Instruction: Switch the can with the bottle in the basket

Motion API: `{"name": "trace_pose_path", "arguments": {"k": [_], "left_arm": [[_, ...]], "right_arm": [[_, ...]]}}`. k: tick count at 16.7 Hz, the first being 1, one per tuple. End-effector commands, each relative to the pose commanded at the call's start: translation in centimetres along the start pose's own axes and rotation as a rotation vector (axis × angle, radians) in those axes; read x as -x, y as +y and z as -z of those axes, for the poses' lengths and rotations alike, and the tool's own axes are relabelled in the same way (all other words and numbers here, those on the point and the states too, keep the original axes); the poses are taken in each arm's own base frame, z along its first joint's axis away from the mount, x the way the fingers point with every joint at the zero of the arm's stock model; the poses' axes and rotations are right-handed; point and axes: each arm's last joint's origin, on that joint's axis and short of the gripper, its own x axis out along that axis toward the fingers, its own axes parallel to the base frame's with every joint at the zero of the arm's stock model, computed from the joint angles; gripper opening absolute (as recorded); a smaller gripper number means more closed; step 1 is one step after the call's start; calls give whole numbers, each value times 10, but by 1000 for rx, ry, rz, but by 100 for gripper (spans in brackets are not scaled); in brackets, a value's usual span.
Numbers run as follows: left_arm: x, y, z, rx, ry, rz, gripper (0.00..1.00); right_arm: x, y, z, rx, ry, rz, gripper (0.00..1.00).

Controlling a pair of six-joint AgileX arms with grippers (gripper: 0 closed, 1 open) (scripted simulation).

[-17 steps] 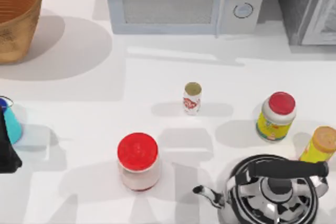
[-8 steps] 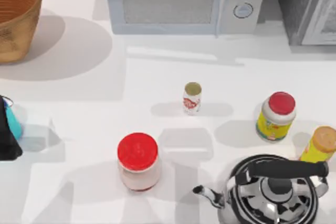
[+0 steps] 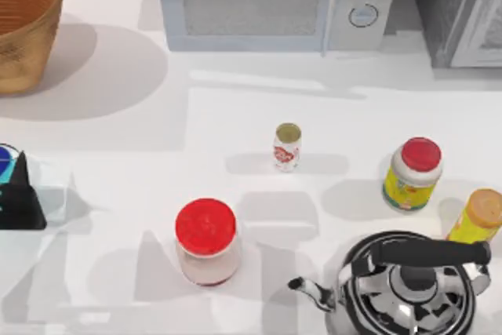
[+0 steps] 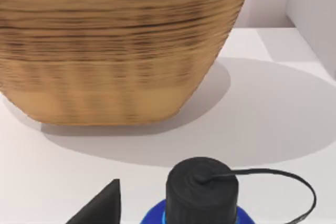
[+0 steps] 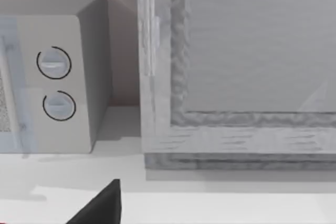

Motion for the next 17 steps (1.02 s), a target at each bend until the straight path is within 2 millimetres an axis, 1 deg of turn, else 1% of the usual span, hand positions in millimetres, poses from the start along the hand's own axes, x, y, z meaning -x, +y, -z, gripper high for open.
{"name": "trace_pose_path", "arguments": {"k": [4,8,11,17], "left_arm": [[-11,6,23,5,70,5,100],[-15,10,39,9,110,5,100],[-16,11,44,11,123,4,100],[-17,11,44,10,121,7,100]], "right_arm": [[0,0,0,0,0,0,100],[0,0,0,0,0,0,100],[0,0,0,0,0,0,100],[0,0,0,0,0,0,100]]}}
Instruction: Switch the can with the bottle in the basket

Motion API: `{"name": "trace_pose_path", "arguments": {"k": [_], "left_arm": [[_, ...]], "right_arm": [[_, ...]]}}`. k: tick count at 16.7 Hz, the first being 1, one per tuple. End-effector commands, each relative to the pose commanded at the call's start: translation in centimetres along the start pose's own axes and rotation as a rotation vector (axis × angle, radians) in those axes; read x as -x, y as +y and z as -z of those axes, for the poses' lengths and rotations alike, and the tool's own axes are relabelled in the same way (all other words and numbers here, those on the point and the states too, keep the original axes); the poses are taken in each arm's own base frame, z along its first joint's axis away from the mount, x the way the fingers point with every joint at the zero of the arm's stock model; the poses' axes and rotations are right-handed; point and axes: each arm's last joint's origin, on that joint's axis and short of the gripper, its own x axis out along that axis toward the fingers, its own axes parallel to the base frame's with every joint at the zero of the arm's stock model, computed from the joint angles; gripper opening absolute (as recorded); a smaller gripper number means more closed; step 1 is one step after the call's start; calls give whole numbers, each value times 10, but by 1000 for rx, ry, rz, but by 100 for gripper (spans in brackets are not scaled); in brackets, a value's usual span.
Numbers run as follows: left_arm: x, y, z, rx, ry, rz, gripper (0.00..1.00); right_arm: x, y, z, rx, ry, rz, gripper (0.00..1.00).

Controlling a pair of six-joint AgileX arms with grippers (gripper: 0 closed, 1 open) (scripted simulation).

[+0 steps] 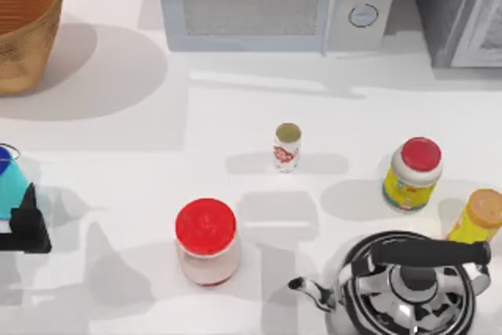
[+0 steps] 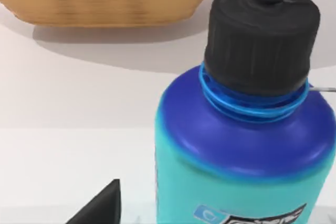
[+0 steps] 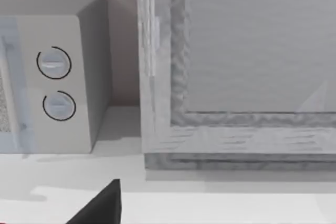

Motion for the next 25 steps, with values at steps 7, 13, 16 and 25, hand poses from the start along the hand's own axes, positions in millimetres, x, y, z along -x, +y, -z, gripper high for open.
{"name": "trace_pose_path", "arguments": {"k": [7,13,16,25], "left_arm": [[-48,1,0,1,3,-2,100],[-58,0,1,1,2,-2,100],[-58,0,1,1,2,-2,77],[-58,0,1,1,2,-2,10]], "right_arm": [[0,0,0,0,0,0,100],[0,0,0,0,0,0,100],[0,0,0,0,0,0,100],[0,0,0,0,0,0,100]]}}
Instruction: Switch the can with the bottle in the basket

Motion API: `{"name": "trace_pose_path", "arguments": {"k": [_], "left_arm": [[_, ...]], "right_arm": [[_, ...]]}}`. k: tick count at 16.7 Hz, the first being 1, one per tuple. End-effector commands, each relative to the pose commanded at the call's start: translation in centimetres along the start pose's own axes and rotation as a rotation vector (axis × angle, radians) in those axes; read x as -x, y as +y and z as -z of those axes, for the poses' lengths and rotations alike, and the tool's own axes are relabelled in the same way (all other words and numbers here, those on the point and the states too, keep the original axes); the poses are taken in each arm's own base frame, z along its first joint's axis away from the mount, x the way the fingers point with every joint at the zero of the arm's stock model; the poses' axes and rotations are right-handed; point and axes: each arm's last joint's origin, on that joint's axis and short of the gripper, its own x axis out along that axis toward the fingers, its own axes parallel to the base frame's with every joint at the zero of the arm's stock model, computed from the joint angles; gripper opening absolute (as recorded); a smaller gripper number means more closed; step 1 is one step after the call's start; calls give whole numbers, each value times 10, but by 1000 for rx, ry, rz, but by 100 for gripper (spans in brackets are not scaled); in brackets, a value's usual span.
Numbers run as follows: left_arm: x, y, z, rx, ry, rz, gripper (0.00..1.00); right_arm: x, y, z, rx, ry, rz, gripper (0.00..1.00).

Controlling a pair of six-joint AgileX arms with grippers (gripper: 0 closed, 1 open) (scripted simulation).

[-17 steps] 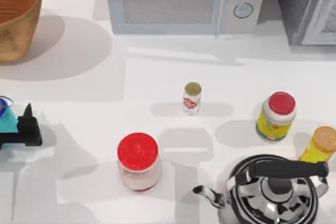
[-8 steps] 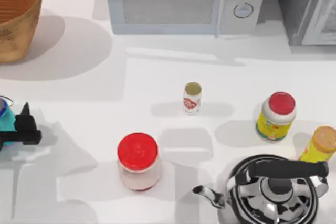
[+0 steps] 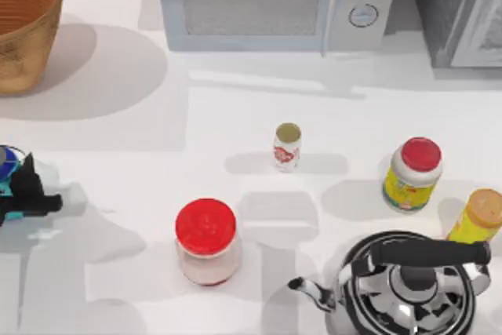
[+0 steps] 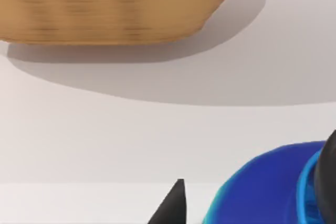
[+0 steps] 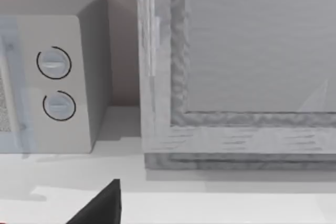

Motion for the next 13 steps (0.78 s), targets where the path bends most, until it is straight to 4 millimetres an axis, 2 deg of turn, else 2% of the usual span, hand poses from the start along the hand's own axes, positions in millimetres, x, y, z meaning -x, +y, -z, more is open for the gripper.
{"name": "trace_pose_path", "arguments": {"k": [1,2,13], "left_arm": [[0,0,0,0,0,0,2],[0,0,0,0,0,0,0],[-1,-4,1,-2,13,22,0]], "right_arm": [[0,0,0,0,0,0,100],[0,0,0,0,0,0,100],[0,0,0,0,0,0,100]]}}
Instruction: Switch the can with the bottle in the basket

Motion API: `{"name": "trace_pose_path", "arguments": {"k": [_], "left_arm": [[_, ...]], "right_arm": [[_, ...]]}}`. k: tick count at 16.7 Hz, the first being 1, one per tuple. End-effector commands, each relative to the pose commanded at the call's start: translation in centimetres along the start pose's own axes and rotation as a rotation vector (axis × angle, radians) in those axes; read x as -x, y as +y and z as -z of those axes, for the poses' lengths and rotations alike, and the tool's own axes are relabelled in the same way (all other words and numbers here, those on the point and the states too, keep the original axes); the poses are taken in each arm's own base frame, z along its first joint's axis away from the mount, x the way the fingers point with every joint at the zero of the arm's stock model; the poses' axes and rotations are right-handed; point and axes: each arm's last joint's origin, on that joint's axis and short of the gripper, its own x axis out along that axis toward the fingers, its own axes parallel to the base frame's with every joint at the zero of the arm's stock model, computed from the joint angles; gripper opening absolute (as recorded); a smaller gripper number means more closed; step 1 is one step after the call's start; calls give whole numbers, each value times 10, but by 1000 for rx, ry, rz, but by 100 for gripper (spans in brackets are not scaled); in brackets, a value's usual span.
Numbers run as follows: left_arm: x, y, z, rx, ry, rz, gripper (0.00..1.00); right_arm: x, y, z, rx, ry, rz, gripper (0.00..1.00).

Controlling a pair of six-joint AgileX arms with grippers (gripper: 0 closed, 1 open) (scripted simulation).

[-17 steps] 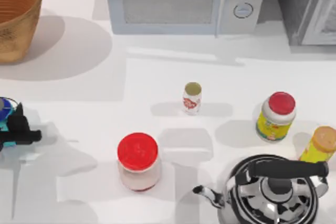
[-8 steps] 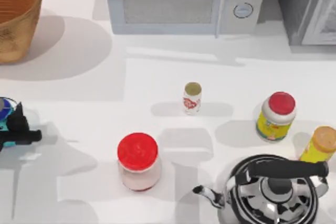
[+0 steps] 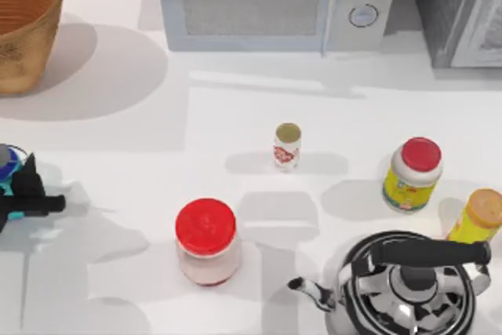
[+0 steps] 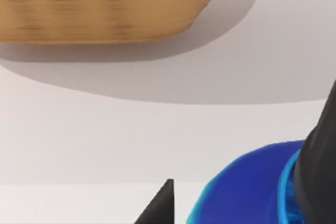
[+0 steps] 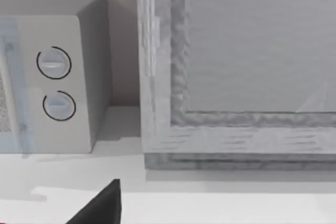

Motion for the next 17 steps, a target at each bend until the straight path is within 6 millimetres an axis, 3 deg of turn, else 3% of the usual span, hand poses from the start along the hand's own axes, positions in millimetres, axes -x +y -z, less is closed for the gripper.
{"name": "trace_pose_path", "arguments": {"k": [5,9,13,17], "left_arm": [[-16,-27,-7,-13,40,168,0],[-43,-54,-34,-31,43,323,0],[-77,-65,-95,-43,5,390,0],[-97,-38,-184,-40,-44,328,0]], "right_arm": [[0,0,0,0,0,0,100],[0,0,0,0,0,0,100],[0,0,0,0,0,0,100],[0,0,0,0,0,0,100]]}}
